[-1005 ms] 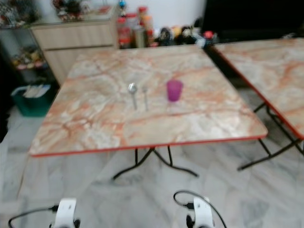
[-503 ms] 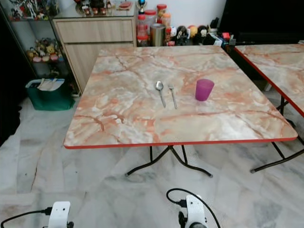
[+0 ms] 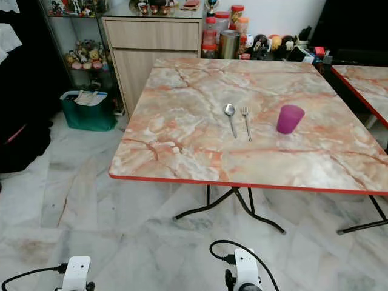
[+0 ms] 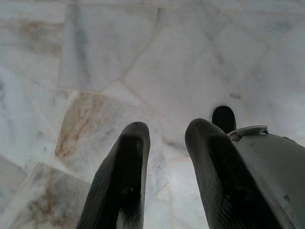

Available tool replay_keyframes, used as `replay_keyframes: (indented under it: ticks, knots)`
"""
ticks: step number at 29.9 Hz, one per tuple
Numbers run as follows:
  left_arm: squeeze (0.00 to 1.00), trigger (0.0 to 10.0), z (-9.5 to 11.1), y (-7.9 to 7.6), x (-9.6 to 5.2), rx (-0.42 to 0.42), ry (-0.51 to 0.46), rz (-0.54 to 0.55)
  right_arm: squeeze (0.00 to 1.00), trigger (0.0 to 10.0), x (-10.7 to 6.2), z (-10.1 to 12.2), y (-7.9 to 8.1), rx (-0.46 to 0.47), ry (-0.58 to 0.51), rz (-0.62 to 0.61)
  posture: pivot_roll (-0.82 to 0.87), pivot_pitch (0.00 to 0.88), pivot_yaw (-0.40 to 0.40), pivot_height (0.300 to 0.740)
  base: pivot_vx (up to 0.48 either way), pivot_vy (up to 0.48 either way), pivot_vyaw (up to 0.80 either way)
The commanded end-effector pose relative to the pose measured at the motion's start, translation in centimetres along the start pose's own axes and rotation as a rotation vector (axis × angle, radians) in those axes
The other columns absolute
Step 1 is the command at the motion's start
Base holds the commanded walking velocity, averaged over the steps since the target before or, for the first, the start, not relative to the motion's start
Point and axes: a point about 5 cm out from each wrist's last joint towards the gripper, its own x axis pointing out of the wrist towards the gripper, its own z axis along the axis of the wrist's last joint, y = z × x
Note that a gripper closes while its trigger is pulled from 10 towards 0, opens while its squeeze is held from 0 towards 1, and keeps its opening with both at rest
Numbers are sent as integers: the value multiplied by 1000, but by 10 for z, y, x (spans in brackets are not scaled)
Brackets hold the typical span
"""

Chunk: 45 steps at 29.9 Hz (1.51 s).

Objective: Setting the table

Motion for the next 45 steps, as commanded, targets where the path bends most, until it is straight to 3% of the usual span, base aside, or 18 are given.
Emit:
replay_keyframes:
  ticks: [1,13,19,29,45]
  knots:
    - [0,10000,-1,-1,0,-5,9,3,0,10000,0,1,-5,7,-4,-15,46,0,-2,740,0,0,0]
    - [0,10000,-4,-4,-1,2,15,-11,0,10000,-2,0,-18,22,-23,-50,26,0,11,740,0,0,0]
    - [0,10000,-3,-5,0,0,22,-8,0,10000,-2,0,-15,-12,-27,-50,33,0,8,740,0,219,267]
    - [0,10000,-3,-3,0,3,15,-4,0,10000,-1,1,-9,23,-30,-38,40,0,16,740,0,459,212]
    - [0,10000,3,-3,0,0,-31,-22,0,10000,-1,-2,-7,25,-21,-35,42,0,26,740,0,0,0]
